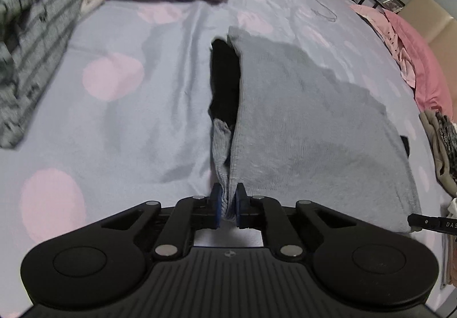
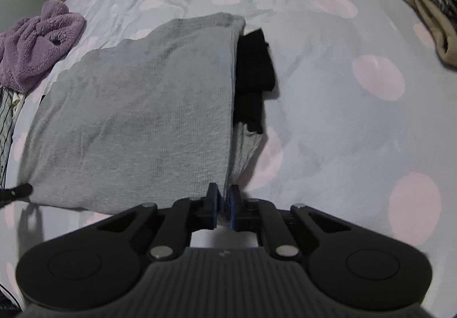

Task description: Fold clothes

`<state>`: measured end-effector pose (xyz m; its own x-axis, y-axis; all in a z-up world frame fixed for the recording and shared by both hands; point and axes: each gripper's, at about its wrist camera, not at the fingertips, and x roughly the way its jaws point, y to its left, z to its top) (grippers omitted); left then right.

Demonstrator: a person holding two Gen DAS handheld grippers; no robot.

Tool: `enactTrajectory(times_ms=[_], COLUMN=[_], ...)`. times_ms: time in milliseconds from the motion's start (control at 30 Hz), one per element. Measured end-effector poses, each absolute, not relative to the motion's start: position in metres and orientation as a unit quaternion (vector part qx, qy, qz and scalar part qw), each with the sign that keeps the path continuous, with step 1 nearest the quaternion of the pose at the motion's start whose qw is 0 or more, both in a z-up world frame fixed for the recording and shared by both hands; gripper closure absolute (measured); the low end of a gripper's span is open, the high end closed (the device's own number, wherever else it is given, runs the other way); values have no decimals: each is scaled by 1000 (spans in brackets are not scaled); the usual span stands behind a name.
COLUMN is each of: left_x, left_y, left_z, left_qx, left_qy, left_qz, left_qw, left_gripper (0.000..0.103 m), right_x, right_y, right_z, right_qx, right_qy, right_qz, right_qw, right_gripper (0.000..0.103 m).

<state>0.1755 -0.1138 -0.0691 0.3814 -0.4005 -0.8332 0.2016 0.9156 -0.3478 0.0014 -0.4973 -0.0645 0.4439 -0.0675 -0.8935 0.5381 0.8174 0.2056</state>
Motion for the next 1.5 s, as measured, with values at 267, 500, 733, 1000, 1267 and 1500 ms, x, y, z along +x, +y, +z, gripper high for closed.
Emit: enactTrajectory(times_ms=[267,500,733,1000,1267,1500], left_x=[153,88,36,34,44,78], left_y=[-84,-53,-26,-26,-32,-48], left_z=[-17,-2,-16,-59,-62,-23], left_qx=[-89,-37,17,31,75,77], left_qy=[564,585,617,644,669,631], left_qz=[-196,-204,-211,-208,-187,-192], left_qw=[797,784,758,736,716,748], left_gripper=[96,97,97,95,79,64], right_x=[-17,-62,-111,-123,-124,-105], right_y=[-494,-440,-387,-385,-386,-434], right_z=[-15,-4,-21,-75,-79,-48], right_qx=[248,185,151,186,166,213], right_qy=[539,589,638,656,658,592], right_qz=[-152,-106,-61,-67,-74,-121], right_qw=[791,779,753,729,730,768], right_gripper=[95,95,95,94,71,52])
